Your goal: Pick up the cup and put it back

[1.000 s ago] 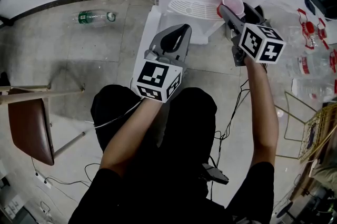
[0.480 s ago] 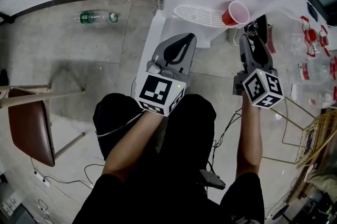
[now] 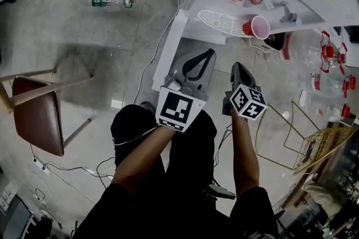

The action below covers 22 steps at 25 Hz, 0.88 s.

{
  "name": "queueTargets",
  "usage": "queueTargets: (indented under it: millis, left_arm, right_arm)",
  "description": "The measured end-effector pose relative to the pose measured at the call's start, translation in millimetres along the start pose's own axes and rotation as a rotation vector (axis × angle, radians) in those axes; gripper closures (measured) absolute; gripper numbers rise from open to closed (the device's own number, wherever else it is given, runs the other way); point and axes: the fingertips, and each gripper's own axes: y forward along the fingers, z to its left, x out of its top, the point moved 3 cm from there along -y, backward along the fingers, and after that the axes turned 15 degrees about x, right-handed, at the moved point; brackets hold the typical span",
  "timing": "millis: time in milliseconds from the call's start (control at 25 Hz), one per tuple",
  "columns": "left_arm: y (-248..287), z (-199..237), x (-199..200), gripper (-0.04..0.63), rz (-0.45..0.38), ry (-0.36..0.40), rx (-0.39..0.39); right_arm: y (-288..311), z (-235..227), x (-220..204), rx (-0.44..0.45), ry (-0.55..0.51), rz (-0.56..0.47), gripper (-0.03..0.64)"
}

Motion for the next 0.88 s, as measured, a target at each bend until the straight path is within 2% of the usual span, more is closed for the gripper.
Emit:
queueTargets:
  millis: [200, 360, 640, 880]
  left_arm:
    - [-26, -5, 40, 0.586, 0.065, -0.008, 0.050]
    - [-61, -25, 95, 0.586, 0.091, -0.022, 0.085]
    - [-148, -84, 197, 0.586, 0.138, -0.002, 0.139]
    - [-216, -122, 283, 0.586, 0.146, -0.036, 0.217]
  right_arm:
    - [-31, 31, 10, 0.005, 0.044, 0.122, 0.621]
    - [-72, 58, 29, 0.029, 0.068, 0.182, 0.621]
    - [-182, 129, 93, 0.104, 0.107, 0.186, 0.621]
    - [-280, 176, 154, 0.146, 0.121, 0.166, 0.621]
